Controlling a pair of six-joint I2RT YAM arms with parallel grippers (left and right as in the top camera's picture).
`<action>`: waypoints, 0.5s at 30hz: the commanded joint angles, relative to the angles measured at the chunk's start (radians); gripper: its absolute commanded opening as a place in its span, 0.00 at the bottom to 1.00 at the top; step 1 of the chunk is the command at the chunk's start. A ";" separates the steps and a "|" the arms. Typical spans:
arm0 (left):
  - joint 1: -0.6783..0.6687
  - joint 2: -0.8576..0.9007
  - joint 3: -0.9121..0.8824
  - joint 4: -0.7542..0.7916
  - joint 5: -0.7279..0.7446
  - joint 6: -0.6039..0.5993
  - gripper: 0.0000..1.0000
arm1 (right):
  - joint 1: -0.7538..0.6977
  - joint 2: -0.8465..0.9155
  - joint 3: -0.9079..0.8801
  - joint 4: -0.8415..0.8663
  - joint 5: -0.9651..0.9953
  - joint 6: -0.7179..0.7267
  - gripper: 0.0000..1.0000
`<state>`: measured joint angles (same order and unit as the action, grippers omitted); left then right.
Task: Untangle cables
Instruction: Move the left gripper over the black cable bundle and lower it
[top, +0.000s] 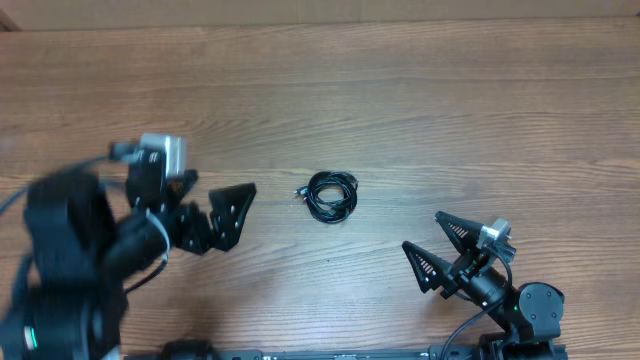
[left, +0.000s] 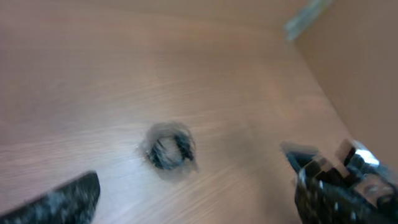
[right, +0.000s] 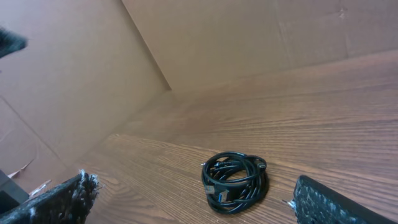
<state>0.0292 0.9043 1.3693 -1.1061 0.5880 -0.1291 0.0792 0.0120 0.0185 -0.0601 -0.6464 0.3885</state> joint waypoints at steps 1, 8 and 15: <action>0.001 0.177 0.131 -0.089 0.266 0.033 1.00 | -0.001 -0.005 -0.010 0.005 0.010 0.004 1.00; -0.161 0.400 0.136 -0.180 -0.108 -0.152 1.00 | -0.001 -0.005 -0.010 0.005 0.040 0.004 1.00; -0.354 0.646 0.136 -0.154 -0.359 -0.351 0.99 | -0.001 -0.005 -0.010 0.005 0.055 0.000 1.00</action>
<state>-0.2802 1.4754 1.4864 -1.2827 0.3588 -0.3779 0.0792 0.0120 0.0185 -0.0612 -0.6106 0.3885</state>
